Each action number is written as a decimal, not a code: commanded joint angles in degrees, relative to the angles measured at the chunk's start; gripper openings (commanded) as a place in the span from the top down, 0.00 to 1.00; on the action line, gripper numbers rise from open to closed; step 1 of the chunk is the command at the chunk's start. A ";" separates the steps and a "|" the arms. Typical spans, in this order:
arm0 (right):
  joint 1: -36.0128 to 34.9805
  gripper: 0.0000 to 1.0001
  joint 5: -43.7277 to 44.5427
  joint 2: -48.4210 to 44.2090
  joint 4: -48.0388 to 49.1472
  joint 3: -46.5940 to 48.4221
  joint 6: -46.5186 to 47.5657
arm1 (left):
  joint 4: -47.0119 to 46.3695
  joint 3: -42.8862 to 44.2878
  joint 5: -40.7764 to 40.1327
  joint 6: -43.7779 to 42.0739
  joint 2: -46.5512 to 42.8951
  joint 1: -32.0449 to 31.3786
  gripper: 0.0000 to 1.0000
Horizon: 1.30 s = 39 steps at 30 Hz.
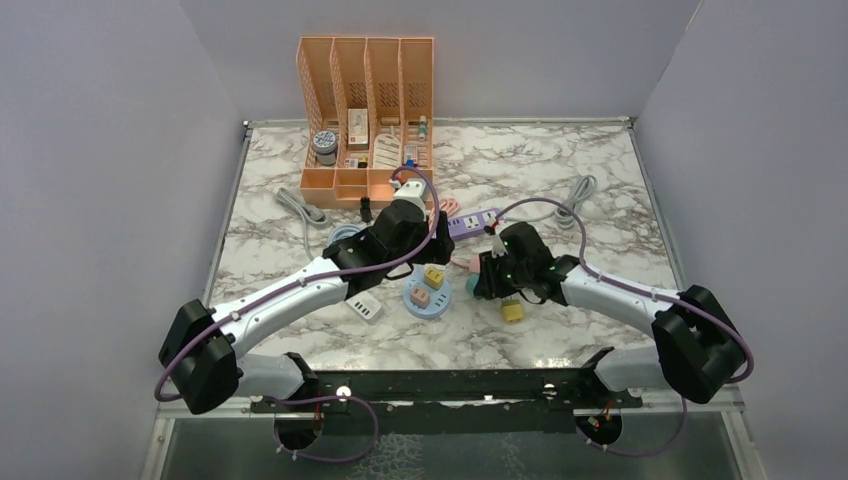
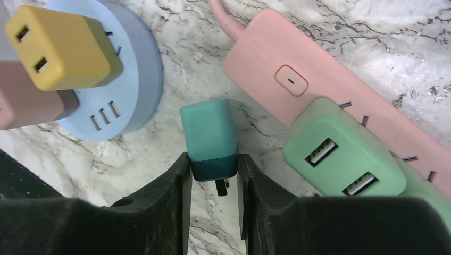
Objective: Insert the plug
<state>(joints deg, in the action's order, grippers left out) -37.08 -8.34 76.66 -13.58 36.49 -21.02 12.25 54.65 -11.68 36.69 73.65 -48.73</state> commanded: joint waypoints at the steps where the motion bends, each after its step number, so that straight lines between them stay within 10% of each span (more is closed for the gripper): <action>1: -0.36 0.86 -4.44 -3.63 3.18 1.13 -0.16 | 1.86 0.25 5.35 -4.07 -2.91 0.85 0.17; 11: -0.32 0.87 -24.57 -15.33 2.66 0.19 -4.76 | 2.75 -3.78 20.32 -16.06 -13.05 1.71 0.01; 19: -0.36 0.87 -45.48 -18.87 13.35 -2.34 -12.59 | 4.10 -3.17 45.90 -16.82 -15.90 1.79 0.15; 35: -0.36 0.87 -55.42 -13.99 19.87 -0.84 -12.52 | 8.05 -2.78 52.64 -17.70 -12.83 1.75 0.54; 39: -0.36 0.87 -55.09 -13.76 22.36 -1.11 -14.19 | 8.03 -3.77 55.00 -17.88 -12.21 1.77 0.48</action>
<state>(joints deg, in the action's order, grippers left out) -37.08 -61.32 62.78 3.75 34.52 -33.67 20.16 51.29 38.68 19.75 61.14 -47.09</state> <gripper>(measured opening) 0.310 0.473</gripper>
